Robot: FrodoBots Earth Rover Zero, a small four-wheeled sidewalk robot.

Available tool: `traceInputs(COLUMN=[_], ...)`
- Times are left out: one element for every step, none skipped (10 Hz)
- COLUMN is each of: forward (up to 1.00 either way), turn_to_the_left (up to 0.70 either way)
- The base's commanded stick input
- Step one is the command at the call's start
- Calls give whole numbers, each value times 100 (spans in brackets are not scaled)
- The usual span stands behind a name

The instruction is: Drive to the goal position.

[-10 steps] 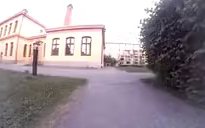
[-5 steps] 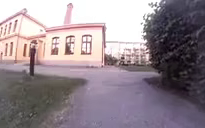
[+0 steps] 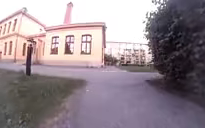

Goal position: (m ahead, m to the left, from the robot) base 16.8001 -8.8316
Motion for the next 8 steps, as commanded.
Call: traceInputs(forward=[50, 50, 50, 50, 50, 50, 50, 50], turn_to_the_left=[-51, -40, -1, -1, -1, -1, -1, -1])
